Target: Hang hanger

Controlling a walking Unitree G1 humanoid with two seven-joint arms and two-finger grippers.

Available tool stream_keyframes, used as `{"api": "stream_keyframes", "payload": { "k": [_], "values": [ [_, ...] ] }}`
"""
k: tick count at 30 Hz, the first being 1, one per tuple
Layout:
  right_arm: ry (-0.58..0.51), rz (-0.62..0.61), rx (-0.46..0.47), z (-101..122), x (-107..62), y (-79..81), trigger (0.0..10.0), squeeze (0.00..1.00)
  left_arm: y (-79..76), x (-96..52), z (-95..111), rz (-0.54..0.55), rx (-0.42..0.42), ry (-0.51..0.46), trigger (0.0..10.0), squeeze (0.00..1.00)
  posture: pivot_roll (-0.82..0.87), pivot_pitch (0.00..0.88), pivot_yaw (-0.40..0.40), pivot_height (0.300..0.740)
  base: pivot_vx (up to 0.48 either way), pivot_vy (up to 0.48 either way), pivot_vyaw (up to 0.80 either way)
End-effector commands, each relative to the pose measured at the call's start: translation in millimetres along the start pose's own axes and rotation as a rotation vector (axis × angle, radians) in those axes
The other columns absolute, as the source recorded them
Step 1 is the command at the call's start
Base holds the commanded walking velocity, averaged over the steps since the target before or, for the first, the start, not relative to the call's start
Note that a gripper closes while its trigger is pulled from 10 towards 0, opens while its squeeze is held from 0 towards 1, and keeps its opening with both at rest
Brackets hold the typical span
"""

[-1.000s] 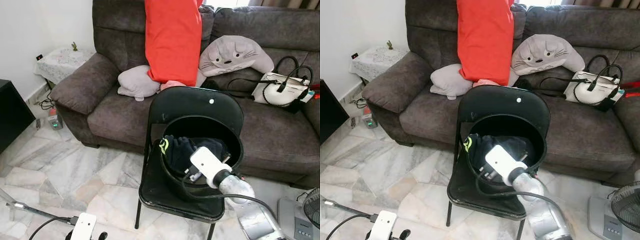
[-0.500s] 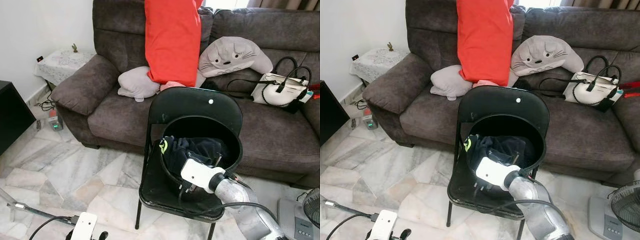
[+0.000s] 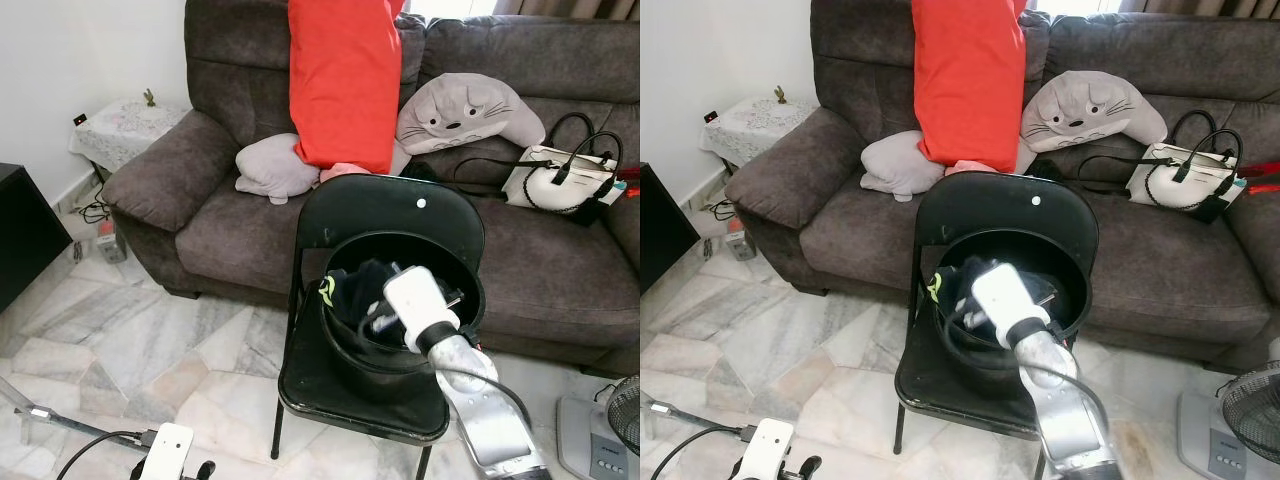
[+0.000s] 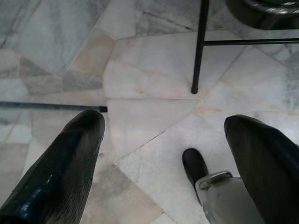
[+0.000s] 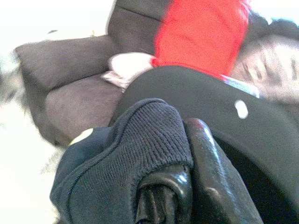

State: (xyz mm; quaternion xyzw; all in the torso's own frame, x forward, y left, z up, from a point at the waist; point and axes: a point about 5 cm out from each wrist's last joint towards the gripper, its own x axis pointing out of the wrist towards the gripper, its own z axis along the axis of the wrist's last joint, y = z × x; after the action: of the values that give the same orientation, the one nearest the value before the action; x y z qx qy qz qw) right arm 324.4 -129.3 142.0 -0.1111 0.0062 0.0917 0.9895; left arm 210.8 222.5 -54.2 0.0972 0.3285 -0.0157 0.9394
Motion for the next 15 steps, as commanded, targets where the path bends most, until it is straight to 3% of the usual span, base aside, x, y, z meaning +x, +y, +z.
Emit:
{"api": "stream_keyframes", "payload": {
  "k": [1, 3, 6, 9, 15],
  "values": [
    [0.026, -0.063, 0.127, -1, -0.9, -10.3, 10.0, 0.00, 2.9, -4.3, -11, 0.031, -0.024, 0.038, 10.0, 0.00, -0.06, 0.081, 0.043, 0.740, 0.000, 0.000, 0.00],
    [0.021, -0.057, 0.135, 0, -0.6, -9.6, 10.0, 0.00, 4.2, -5.1, -13, 0.045, -0.041, 0.045, 10.0, 0.00, -0.05, 0.080, 0.041, 0.740, 0.000, 0.000, 0.00],
    [-0.015, -0.059, 0.057, 7, 1.0, -7.6, 10.0, 0.00, 7.6, -6.8, -18, 0.072, -0.083, 0.069, 10.0, 0.00, -0.05, 0.075, 0.034, 0.740, 0.000, 0.000, 0.00],
    [-0.085, -0.137, 0.034, 21, 3.7, -11.3, 10.0, 0.00, 8.1, -7.4, -19, 0.077, -0.091, 0.077, 10.0, 0.00, -0.05, 0.073, 0.032, 0.740, 0.000, 0.000, 0.00],
    [-0.119, -0.178, 0.103, 30, 4.6, -9.8, 10.0, 0.00, 8.7, -8.2, -22, 0.089, -0.111, 0.091, 10.0, 0.00, -0.05, 0.066, 0.031, 0.740, 0.000, 0.000, 0.00]
  ]
}}
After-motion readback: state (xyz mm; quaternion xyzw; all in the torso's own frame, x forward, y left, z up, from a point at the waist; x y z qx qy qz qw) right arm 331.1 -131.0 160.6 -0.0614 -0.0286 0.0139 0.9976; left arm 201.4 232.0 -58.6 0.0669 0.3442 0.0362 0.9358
